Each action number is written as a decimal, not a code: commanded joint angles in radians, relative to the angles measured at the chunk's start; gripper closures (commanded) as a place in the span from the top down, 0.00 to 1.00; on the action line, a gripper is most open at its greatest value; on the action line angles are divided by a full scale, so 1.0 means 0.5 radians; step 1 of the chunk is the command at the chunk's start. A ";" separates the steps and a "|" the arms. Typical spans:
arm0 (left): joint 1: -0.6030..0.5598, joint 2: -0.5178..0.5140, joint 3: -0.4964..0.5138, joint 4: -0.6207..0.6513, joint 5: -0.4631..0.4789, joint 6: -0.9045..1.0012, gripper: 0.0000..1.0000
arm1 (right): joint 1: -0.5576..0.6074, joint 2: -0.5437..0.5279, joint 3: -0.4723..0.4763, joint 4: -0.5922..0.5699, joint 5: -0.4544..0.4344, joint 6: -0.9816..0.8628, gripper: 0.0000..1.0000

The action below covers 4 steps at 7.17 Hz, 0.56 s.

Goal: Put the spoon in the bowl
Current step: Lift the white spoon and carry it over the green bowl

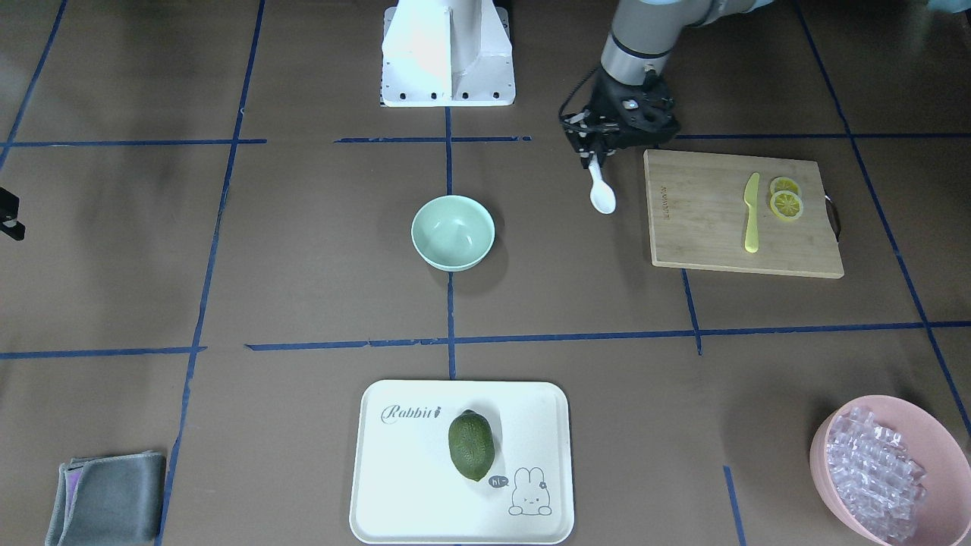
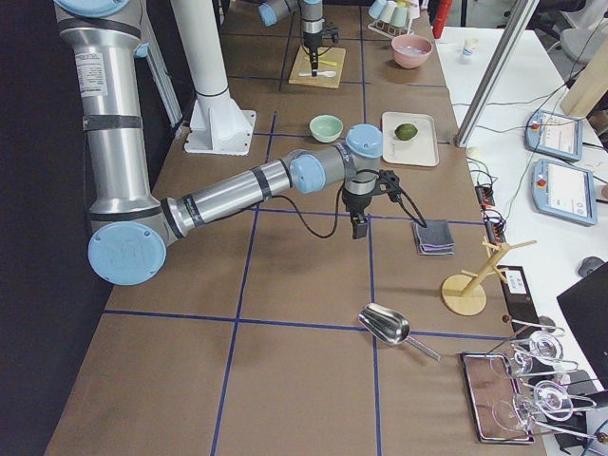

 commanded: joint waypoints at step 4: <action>0.154 -0.594 0.692 -0.360 -0.021 -0.228 0.02 | 0.038 -0.012 -0.029 0.009 0.003 -0.011 1.00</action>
